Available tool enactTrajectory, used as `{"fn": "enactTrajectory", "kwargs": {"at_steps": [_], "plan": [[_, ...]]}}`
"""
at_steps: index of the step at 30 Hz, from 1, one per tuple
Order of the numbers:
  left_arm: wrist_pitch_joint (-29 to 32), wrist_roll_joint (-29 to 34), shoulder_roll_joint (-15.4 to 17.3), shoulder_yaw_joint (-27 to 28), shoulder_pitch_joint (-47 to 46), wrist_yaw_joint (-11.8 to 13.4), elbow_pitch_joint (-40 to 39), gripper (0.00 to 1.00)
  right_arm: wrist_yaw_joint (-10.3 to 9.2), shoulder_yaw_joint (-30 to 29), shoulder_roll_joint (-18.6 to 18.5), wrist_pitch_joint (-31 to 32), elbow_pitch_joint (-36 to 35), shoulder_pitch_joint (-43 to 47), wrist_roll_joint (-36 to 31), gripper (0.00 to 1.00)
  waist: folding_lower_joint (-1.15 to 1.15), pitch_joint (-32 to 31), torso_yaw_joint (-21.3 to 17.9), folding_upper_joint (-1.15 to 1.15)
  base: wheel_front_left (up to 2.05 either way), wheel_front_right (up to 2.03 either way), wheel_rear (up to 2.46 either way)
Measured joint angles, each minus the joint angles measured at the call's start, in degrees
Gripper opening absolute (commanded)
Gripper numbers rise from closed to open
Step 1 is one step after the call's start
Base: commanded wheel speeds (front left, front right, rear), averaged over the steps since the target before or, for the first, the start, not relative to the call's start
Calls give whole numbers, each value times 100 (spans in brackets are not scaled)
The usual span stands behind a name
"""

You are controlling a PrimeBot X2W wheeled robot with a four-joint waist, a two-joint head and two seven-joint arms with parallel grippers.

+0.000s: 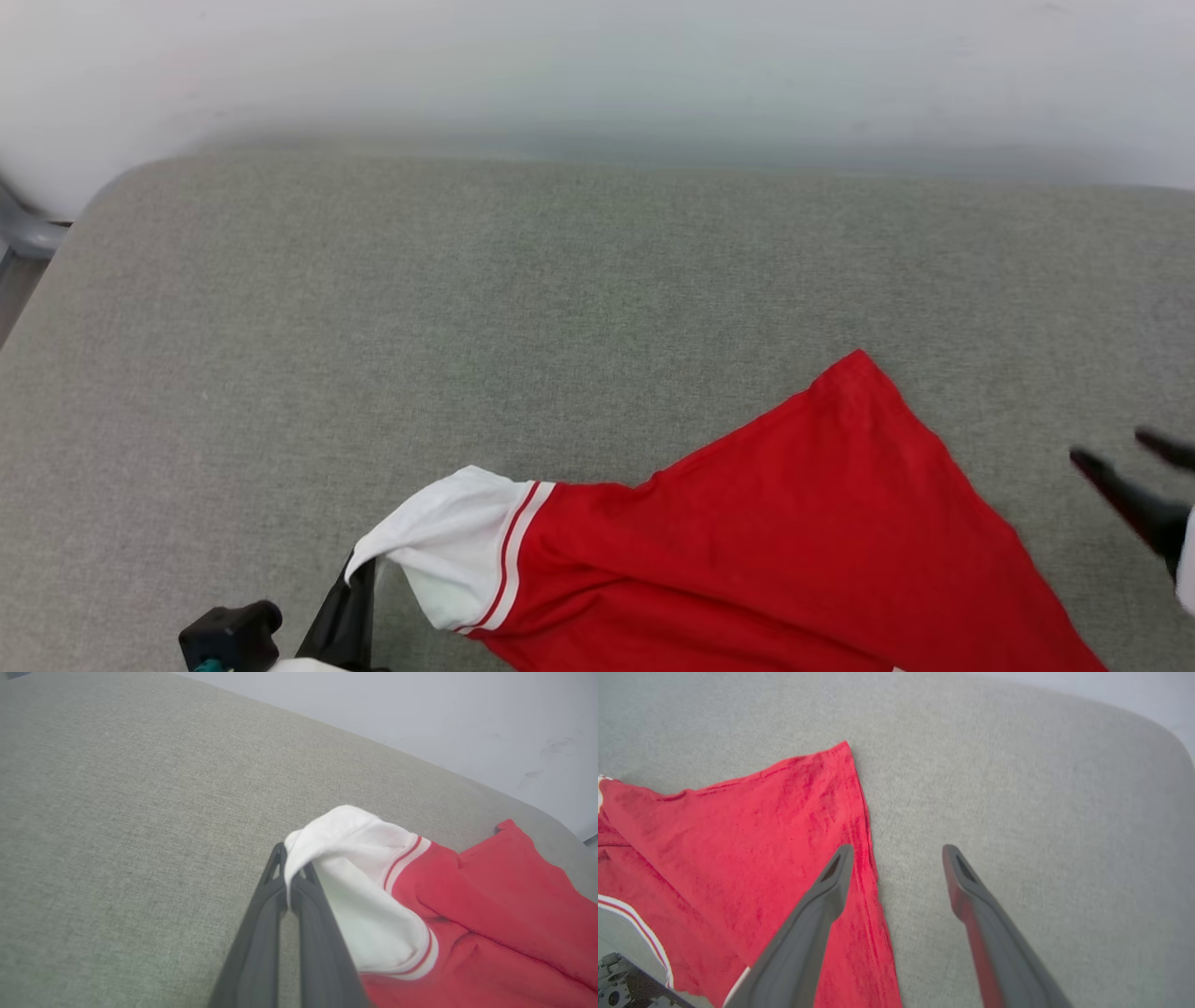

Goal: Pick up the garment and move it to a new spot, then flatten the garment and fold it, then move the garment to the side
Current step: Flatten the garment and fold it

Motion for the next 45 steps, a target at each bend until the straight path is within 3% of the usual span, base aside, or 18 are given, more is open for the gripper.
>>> {"fn": "enactTrajectory", "kwargs": {"at_steps": [7,16,28,34,35,36,37,45], "plan": [[-30,46,-35,-86,-253,-14,-58,0,1,716,115,825,-107,-1314,-288,100,0,308,170,0,0,0,0],[-111,146,-187,-280,-681,-108,-7,0,1,1959,210,1985,937,-3075,-547,100,1,783,495,0,0,0,0],[-280,247,-479,-470,-1136,-205,123,0,1,3036,220,1979,2286,-3960,-588,100,1,1425,918,0,0,0,0],[-333,283,-553,-479,-1216,-230,237,0,-2,3697,-74,1903,2496,-4103,-394,100,1,1581,1061,0,0,0,0],[-339,285,-555,-477,-1225,-235,252,0,-2,3757,-90,1851,2526,-4122,-330,49,0,1580,1061,0,0,0,0],[-349,285,-557,-463,-1227,-235,263,0,-2,3810,-98,1768,2560,-4149,-296,15,0,1576,1055,0,0,0,0],[-349,285,-557,-454,-1227,-235,277,0,-1,3863,-101,1674,2607,-4168,-258,0,0,1569,1045,0,0,0,0],[-360,293,-492,-407,-1218,-233,350,0,0,4068,130,686,2939,-4285,99,0,0,1301,916,0,0,0,0]]}}
